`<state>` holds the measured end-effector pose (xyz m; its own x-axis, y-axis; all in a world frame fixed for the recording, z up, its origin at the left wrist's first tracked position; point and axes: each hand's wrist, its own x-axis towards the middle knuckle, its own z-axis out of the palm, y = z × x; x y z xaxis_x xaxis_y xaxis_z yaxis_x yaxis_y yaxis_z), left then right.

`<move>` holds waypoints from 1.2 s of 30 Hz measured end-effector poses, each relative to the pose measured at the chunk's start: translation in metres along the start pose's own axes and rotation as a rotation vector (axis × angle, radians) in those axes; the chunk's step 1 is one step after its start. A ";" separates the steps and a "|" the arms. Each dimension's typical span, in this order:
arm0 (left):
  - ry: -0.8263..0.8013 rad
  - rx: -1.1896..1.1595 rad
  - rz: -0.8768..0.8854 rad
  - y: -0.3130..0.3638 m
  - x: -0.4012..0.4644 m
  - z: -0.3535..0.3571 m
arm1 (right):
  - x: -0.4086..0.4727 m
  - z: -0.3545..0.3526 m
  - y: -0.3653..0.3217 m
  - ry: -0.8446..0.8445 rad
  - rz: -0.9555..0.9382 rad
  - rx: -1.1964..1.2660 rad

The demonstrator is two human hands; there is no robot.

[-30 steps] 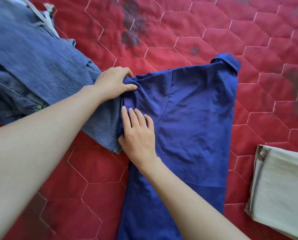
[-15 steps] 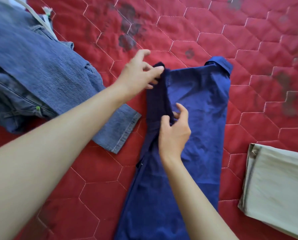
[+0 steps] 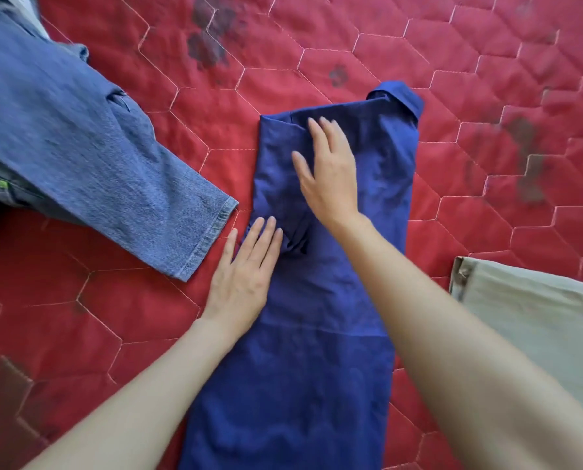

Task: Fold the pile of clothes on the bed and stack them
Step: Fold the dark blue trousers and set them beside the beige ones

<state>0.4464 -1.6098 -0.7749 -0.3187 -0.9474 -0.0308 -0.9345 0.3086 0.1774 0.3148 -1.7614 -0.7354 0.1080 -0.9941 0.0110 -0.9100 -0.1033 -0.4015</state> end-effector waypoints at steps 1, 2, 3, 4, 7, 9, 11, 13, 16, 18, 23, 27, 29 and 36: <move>-0.005 0.004 0.002 -0.002 0.000 0.000 | 0.013 0.003 -0.001 -0.030 -0.076 -0.099; -0.009 0.000 -0.002 -0.003 0.000 0.001 | 0.024 0.006 -0.002 -0.061 -0.131 -0.179; -0.013 -0.009 -0.013 -0.003 -0.001 0.001 | 0.034 0.009 -0.004 -0.095 -0.158 -0.230; -0.021 -0.017 -0.024 -0.003 -0.001 0.001 | 0.042 0.014 -0.006 -0.127 -0.168 -0.252; -0.022 -0.020 -0.024 0.000 -0.002 0.001 | 0.065 0.025 -0.016 -0.179 -0.170 -0.141; 0.009 -0.006 -0.016 0.001 -0.002 0.002 | 0.075 0.031 -0.025 -0.186 -0.155 0.005; 0.047 0.009 -0.006 0.000 -0.002 0.003 | 0.080 0.035 -0.031 -0.198 -0.169 0.026; 0.060 0.013 0.006 -0.001 -0.003 0.006 | 0.080 0.037 -0.032 -0.185 -0.180 -0.053; 0.062 -0.010 0.029 -0.005 -0.004 0.010 | 0.066 0.035 -0.029 0.012 -0.124 -0.148; 0.069 -0.029 0.042 -0.008 -0.004 0.013 | 0.044 0.034 -0.031 0.191 -0.192 -0.094; 0.064 -0.033 0.044 -0.010 -0.005 0.020 | 0.003 0.043 -0.004 -0.205 -0.514 -0.369; 0.066 -0.023 0.053 -0.011 -0.005 0.021 | 0.023 0.038 0.013 -0.194 -0.299 -0.359; 0.072 -0.026 0.059 -0.011 -0.005 0.020 | 0.025 0.035 0.007 -0.159 -0.250 -0.339; 0.069 -0.019 0.065 -0.011 -0.004 0.018 | -0.053 0.037 0.007 -0.169 -0.173 -0.287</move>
<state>0.4556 -1.6078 -0.7944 -0.3665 -0.9291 0.0494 -0.9086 0.3689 0.1958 0.3172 -1.7079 -0.7731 0.3128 -0.9440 -0.1045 -0.9451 -0.2984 -0.1335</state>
